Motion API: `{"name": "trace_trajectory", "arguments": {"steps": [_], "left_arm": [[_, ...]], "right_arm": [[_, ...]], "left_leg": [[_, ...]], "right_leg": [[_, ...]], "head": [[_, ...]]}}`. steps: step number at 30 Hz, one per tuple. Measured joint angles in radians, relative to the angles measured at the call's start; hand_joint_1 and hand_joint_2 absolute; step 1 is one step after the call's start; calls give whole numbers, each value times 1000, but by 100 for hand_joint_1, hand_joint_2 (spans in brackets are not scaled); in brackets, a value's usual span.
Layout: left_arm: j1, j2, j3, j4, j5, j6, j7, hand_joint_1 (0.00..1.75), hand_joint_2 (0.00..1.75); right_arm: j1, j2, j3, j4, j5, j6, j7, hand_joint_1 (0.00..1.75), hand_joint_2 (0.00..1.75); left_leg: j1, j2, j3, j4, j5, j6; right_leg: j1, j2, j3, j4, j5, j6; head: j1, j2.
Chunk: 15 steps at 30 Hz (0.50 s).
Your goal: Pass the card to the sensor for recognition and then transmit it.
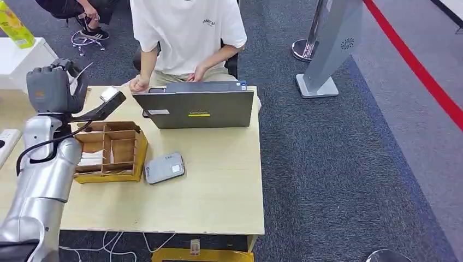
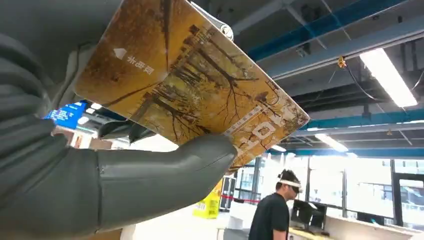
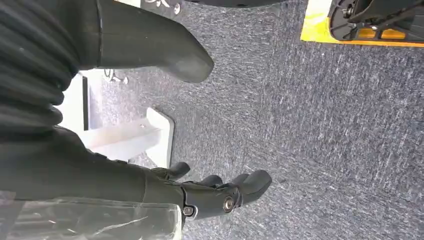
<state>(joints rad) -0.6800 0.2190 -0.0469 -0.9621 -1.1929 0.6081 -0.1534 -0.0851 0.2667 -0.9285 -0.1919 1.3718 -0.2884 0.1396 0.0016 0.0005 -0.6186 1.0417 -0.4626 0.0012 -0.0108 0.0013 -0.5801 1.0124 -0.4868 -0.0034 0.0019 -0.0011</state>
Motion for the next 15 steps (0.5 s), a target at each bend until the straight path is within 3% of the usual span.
{"name": "trace_trajectory", "arguments": {"steps": [5, 15], "left_arm": [[92, -35, -33, -86, 17, -17, 4, 175, 175], [380, -78, -172, -380, -48, -205, 72, 175, 175]], "right_arm": [[0, 0, 0, 0, -17, -6, 8, 0, 175], [0, 1, -19, 0, -55, -39, 15, 0, 175]], "left_leg": [[0, 0, 0, 0, 0, 0], [-1, 0, 0, 0, -1, 0]], "right_leg": [[0, 0, 0, 0, 0, 0], [0, 0, 0, -1, 0, 0]], "head": [[0, 0], [0, 0]]}}
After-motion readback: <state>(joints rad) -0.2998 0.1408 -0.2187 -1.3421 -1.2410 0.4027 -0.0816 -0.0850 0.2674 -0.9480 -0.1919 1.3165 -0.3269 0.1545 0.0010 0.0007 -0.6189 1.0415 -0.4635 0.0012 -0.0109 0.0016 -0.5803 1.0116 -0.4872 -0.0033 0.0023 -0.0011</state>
